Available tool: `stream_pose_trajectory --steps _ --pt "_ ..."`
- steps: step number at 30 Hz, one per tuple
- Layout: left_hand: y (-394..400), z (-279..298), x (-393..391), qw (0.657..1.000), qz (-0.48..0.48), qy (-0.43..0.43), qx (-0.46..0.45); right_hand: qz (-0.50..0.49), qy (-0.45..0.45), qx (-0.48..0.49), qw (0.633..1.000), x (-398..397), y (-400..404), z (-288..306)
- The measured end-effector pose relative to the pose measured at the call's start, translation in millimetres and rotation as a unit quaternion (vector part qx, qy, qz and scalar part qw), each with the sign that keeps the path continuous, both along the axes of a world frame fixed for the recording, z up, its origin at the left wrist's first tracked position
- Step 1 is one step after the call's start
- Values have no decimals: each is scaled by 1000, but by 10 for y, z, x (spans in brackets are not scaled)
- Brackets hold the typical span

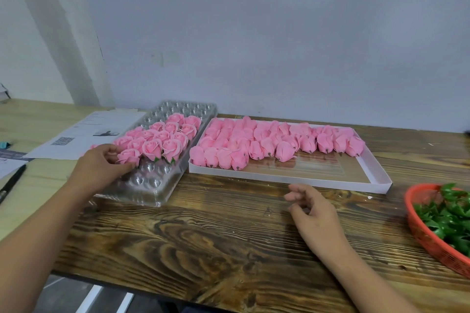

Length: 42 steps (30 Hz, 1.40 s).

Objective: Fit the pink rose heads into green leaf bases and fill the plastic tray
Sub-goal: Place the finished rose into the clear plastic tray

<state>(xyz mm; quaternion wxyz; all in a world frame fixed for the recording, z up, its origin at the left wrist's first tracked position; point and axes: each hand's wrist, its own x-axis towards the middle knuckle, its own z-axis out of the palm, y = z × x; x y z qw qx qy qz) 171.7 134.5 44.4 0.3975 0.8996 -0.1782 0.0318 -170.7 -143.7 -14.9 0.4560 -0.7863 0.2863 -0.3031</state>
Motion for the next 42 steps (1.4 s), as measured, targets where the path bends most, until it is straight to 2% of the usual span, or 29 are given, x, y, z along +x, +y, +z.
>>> stream_pose_trajectory --steps 11,25,29,31,33,35,37,40,42 --pt "-16 -7 4 999 -1 -13 -36 4 6 -15 1000 -2 14 34" --pt "3 33 -106 1000 7 0 -2 -1 7 -5 1000 -5 28 36" --pt "-15 65 -207 999 25 7 -21 3 15 -8 1000 -8 34 47" --pt "-44 97 -301 997 61 -31 -24 5 15 -12 1000 -4 43 56" --pt "-118 133 -469 989 79 -113 -55 8 17 -16 1000 -4 56 71" --pt "-283 193 -723 979 49 -159 -120 4 12 -22 1000 -5 69 80" --pt "-512 214 -993 974 -9 -147 -170 -22 -6 -38 999 1 73 109" --pt "-916 122 -1345 971 -105 -124 -178 -92 -24 -90 991 75 -64 262" --pt "-1177 0 -1542 968 -181 -85 -154 -120 -1 -99 988 171 -238 413"
